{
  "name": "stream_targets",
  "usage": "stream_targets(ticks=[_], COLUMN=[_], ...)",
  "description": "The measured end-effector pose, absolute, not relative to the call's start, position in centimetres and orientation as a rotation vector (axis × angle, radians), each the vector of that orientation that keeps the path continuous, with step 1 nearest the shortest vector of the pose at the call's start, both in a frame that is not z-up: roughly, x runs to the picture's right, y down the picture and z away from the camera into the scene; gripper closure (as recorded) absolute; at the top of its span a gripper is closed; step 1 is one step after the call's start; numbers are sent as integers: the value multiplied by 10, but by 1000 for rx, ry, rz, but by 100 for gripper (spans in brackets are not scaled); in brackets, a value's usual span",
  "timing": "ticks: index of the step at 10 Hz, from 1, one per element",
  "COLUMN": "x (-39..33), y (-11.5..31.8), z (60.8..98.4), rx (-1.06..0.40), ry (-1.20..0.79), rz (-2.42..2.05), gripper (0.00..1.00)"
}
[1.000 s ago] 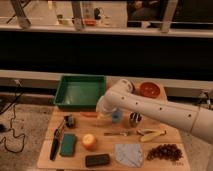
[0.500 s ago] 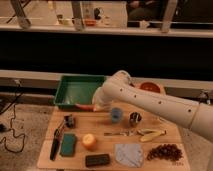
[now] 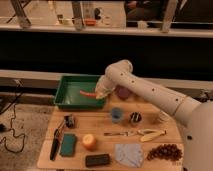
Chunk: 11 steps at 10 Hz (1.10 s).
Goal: Place pepper in purple bowl
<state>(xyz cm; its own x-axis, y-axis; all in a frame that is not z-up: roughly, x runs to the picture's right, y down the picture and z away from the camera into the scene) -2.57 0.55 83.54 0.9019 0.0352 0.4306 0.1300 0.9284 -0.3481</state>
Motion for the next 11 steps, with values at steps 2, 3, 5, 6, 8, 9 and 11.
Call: stream_targets(ticks=[2,3,5,6,8,9,11], x=[7,13,9,11,12,11,11], y=[-5,-7,-6,-6,-6,-6,-12], z=[845,846,846,846,846,846,856], rx=[-379,-379,-381,-380,-379,-378,-362], ry=[-420,-415,-418,-417,-415,-414,-405], rz=[-8,0,-5,-3,-2,2,32], gripper=[100,100,100,100,100,100,100])
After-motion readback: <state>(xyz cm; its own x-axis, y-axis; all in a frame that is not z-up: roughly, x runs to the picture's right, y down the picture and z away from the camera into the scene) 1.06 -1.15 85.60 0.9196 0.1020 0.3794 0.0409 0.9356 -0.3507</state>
